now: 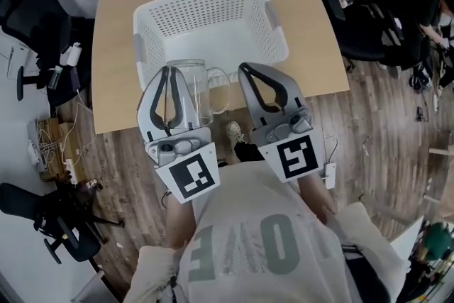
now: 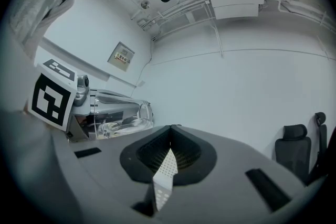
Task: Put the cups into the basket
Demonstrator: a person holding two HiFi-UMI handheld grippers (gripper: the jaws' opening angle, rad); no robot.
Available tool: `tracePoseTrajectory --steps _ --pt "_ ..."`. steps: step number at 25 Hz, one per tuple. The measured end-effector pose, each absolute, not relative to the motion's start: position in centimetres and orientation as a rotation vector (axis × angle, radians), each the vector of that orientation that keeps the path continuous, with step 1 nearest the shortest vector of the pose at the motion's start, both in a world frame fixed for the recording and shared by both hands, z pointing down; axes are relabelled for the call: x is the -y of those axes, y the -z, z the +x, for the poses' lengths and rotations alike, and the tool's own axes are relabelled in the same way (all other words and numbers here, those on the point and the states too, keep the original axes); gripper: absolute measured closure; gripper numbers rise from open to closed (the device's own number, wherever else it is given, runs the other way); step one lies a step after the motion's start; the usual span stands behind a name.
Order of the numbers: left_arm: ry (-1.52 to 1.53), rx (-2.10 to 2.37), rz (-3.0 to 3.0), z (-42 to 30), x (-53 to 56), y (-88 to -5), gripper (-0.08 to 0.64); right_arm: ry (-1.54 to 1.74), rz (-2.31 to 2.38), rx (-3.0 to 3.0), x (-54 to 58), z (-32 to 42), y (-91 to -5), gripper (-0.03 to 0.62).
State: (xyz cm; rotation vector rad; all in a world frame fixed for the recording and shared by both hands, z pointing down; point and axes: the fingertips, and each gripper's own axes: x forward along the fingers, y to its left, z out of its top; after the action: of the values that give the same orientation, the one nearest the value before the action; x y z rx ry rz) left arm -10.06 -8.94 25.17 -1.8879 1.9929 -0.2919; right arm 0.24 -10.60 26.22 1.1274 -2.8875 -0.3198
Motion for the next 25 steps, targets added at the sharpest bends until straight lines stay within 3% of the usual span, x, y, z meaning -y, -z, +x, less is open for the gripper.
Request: tracePoseTrajectory --steps 12,25 --pt "0.349 -1.998 -1.846 -8.8 14.1 -24.4 0.522 0.301 1.139 2.948 16.0 2.0 -25.6 0.595" --pt "0.406 -1.887 -1.890 -11.2 19.6 -21.7 0.522 0.342 1.196 2.913 20.6 -1.2 -24.1 0.595"
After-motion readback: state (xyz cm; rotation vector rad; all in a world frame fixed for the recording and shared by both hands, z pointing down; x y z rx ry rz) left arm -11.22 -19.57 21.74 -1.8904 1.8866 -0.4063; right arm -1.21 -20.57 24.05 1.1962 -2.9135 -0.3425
